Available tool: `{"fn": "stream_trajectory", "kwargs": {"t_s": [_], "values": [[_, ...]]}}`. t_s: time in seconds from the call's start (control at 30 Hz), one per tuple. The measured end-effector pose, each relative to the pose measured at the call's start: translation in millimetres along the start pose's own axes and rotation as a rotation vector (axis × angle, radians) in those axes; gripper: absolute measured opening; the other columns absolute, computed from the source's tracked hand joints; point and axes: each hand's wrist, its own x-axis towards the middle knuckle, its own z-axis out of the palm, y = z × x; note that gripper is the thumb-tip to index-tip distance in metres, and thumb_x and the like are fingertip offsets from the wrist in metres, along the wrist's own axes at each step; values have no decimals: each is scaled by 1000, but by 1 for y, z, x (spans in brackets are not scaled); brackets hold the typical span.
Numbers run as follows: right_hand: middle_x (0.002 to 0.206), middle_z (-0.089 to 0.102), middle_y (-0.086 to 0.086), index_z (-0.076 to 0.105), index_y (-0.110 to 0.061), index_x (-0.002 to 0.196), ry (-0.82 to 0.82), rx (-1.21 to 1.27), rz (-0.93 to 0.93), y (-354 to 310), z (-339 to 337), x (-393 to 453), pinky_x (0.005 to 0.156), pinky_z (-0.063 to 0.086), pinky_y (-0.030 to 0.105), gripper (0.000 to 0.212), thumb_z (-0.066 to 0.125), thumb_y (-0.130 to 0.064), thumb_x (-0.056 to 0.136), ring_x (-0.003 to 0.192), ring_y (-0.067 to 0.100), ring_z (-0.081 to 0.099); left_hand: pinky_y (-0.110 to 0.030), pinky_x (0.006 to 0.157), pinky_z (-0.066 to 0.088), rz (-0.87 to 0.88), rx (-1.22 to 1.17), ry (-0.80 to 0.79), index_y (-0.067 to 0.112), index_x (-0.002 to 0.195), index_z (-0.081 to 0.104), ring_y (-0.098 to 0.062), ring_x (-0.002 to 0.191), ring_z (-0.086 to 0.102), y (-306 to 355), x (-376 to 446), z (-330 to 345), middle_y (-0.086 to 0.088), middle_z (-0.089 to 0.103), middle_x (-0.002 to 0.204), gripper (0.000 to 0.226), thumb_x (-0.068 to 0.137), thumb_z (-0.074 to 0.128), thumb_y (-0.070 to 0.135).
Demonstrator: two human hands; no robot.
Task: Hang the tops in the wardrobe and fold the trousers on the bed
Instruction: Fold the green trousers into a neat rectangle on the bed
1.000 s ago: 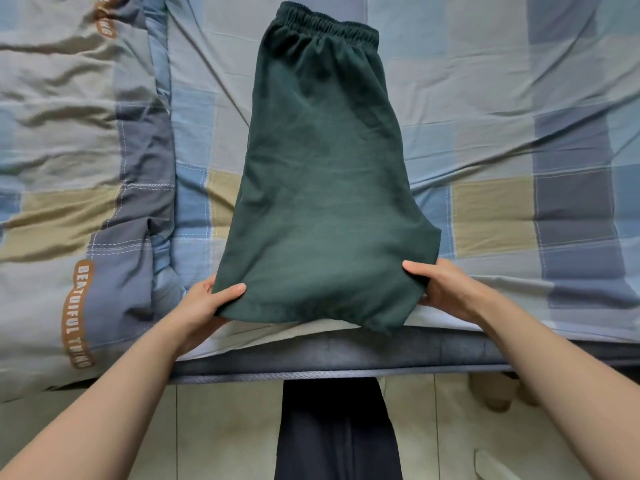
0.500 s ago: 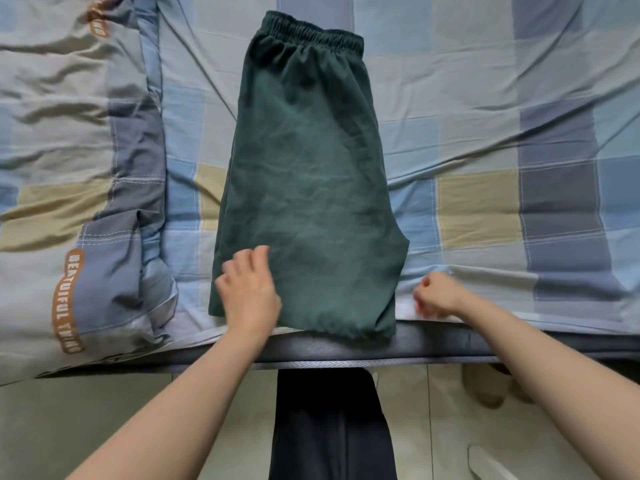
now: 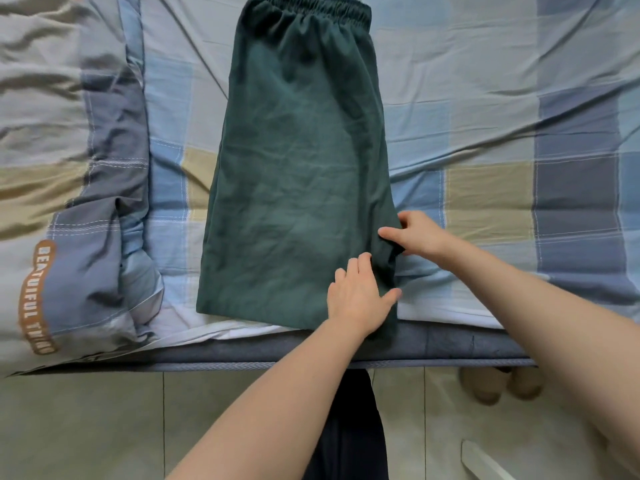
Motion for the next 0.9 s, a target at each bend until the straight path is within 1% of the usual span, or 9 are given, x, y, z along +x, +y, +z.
{"fn": "stream_trajectory", "kwargs": {"t_s": [0.1, 0.2, 0.3, 0.4, 0.5, 0.57, 0.63, 0.73, 0.9], "values": [[77, 65, 13, 54, -3, 87, 75, -141, -108, -18, 18, -14, 68, 51, 37, 38, 49, -40, 94, 71, 27, 64, -43, 95, 43, -135, -260, 74, 19, 137, 34, -29, 118, 45, 5, 0, -2, -2, 48, 133, 84, 74, 69, 62], [78, 61, 9, 51, -8, 84, 9, -227, -257, -28, 32, -25, 69, 46, 34, 38, 38, -40, 99, 73, 25, 60, -41, 87, 48, -323, -535, 114, 19, 112, 49, -28, 108, 56, -1, 9, -9, -3, 64, 112, 56, 73, 72, 52], [107, 54, 3, 59, -13, 113, -42, -669, -559, -24, 31, -25, 91, 42, 36, 29, 37, -29, 101, 102, 22, 51, -31, 69, 45, -448, -710, 138, 11, 84, 57, -30, 88, 60, -24, 17, -14, -3, 64, 81, 18, 79, 67, 25], [136, 48, 7, 52, -12, 135, -73, -1036, -796, -16, 29, -20, 98, 43, 39, 45, 43, -8, 91, 125, 28, 46, -31, 59, 37, -464, -680, 97, 12, 68, 53, -24, 69, 47, -51, 19, -20, -1, 51, 62, 17, 79, 64, 19], [140, 52, 10, 58, -11, 132, -39, -1389, -1025, -9, 27, -16, 101, 46, 43, 51, 38, -8, 85, 131, 30, 48, -28, 62, 38, -296, -467, -32, 17, 65, 54, -24, 71, 51, -76, 8, -35, 4, 54, 59, 23, 84, 63, 25], [143, 50, 8, 56, -13, 135, 6, -1502, -1031, -1, 27, -10, 103, 44, 45, 50, 43, -11, 86, 132, 29, 47, -30, 71, 48, -81, -208, -141, 20, 81, 65, -22, 82, 61, -104, -4, -53, 4, 68, 76, 19, 89, 57, 34], [145, 48, 8, 50, -15, 140, 41, -1521, -1054, 5, 31, -4, 104, 43, 47, 53, 42, -11, 88, 132, 29, 46, -37, 77, 51, 285, 213, -44, 19, 93, 66, -26, 92, 62, -138, -12, -83, -1, 69, 91, 12, 87, 57, 24], [139, 54, 7, 47, -23, 142, 97, -1496, -1106, 7, 37, 7, 100, 45, 50, 55, 28, -6, 93, 127, 29, 52, -45, 90, 54, 761, 725, 193, 10, 105, 72, -34, 109, 65, -190, -11, -139, -10, 70, 112, 32, 83, 50, 4], [131, 60, 6, 49, -28, 140, 126, -1419, -1105, 5, 47, 16, 96, 47, 50, 54, 34, -7, 93, 120, 28, 58, -55, 106, 41, 870, 1084, 167, 16, 145, 44, -34, 134, 46, -235, 17, -198, -9, 46, 148, 67, 84, 25, -4]]}}
